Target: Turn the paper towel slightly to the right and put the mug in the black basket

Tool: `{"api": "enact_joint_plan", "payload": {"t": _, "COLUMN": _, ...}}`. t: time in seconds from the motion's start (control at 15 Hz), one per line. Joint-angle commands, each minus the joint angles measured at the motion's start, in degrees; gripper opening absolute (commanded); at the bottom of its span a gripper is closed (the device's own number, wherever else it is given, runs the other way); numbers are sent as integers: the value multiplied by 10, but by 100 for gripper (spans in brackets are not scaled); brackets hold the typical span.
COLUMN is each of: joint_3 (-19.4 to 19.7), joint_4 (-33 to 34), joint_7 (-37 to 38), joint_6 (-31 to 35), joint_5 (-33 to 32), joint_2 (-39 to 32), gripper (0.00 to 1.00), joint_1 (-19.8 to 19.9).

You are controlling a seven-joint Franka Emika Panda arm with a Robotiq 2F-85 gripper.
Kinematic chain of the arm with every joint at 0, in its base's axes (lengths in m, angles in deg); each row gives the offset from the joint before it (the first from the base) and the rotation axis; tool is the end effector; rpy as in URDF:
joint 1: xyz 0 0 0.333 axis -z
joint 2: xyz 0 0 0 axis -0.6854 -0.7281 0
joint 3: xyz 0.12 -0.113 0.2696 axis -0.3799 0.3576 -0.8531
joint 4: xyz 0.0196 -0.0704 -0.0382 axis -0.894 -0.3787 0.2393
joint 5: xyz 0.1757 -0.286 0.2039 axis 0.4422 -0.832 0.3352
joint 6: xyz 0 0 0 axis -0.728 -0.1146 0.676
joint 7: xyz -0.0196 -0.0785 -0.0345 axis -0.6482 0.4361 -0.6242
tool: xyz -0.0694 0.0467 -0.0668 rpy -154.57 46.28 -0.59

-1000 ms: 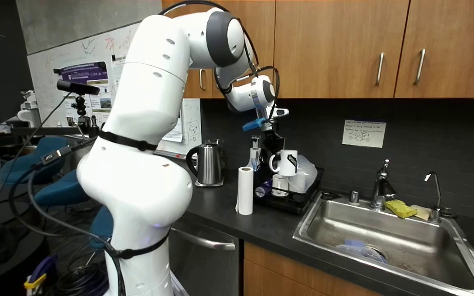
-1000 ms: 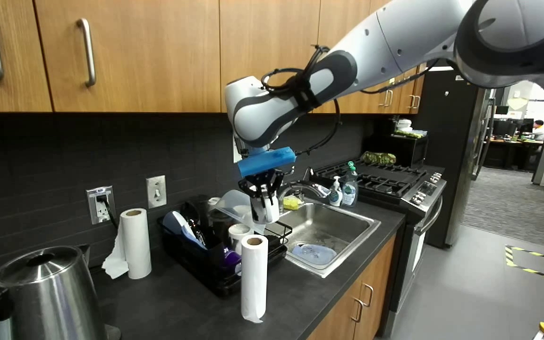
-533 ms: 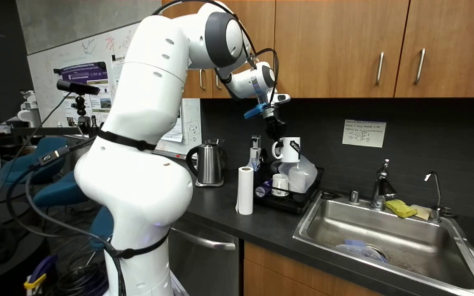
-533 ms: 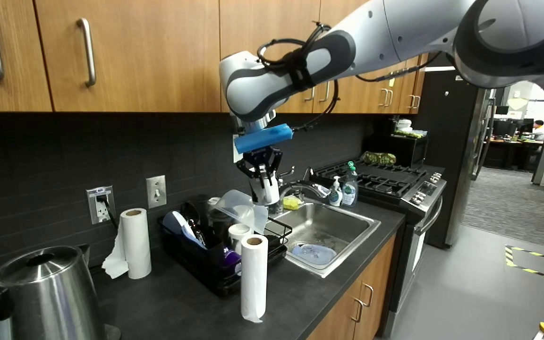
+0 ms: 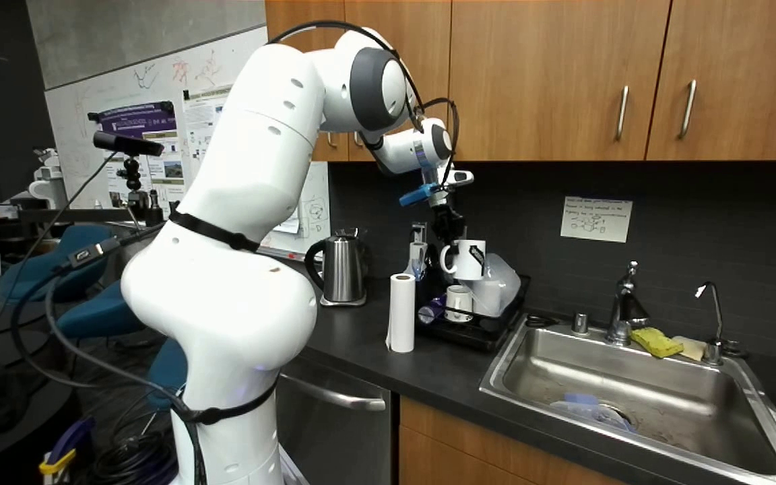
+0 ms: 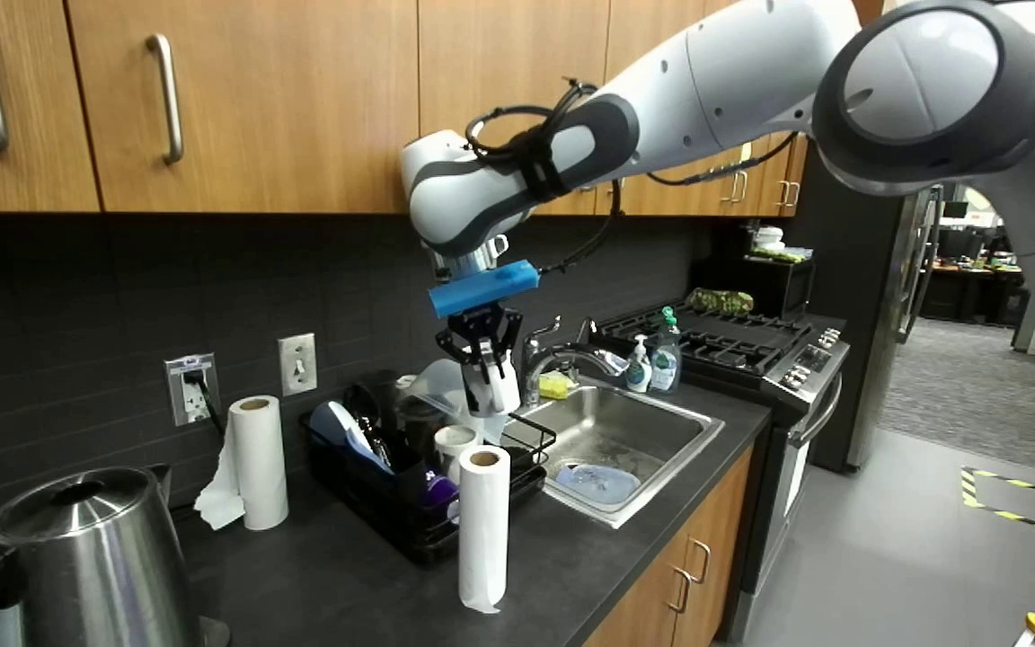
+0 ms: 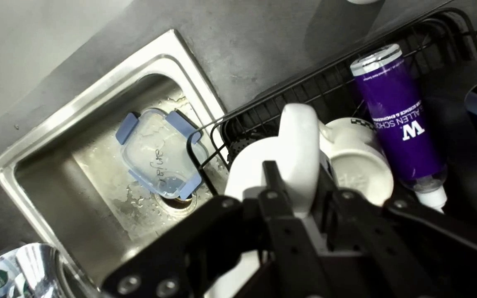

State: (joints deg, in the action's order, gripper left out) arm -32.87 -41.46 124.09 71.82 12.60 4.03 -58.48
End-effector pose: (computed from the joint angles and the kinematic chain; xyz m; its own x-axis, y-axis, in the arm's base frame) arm 0.6508 0.2065 0.4072 0.9603 -0.2703 0.0692 -0.2787 -0.9182 0.2814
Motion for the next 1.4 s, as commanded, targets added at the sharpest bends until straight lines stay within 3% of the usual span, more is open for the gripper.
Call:
{"api": "enact_joint_plan", "payload": {"t": 0.0, "joint_3": 16, "joint_4": 42, "joint_7": -18, "joint_6": -27, "joint_5": 18, "joint_2": -35, "gripper": 5, "joint_1": -8}}
{"api": "enact_joint_plan", "payload": {"t": 0.53, "joint_3": 48, "joint_4": 3, "joint_7": -16, "joint_6": -20, "joint_5": 7, "joint_2": -34, "gripper": 5, "joint_1": 0}}
{"api": "enact_joint_plan", "payload": {"t": 1.13, "joint_3": 65, "joint_4": 29, "joint_7": -4, "joint_6": 91, "joint_5": 0, "joint_2": -120, "gripper": 5, "joint_1": -12}}
{"api": "enact_joint_plan", "payload": {"t": 1.33, "joint_3": 70, "joint_4": 40, "joint_7": -5, "joint_6": 99, "joint_5": 2, "joint_2": -137, "gripper": 5, "joint_1": -19}}
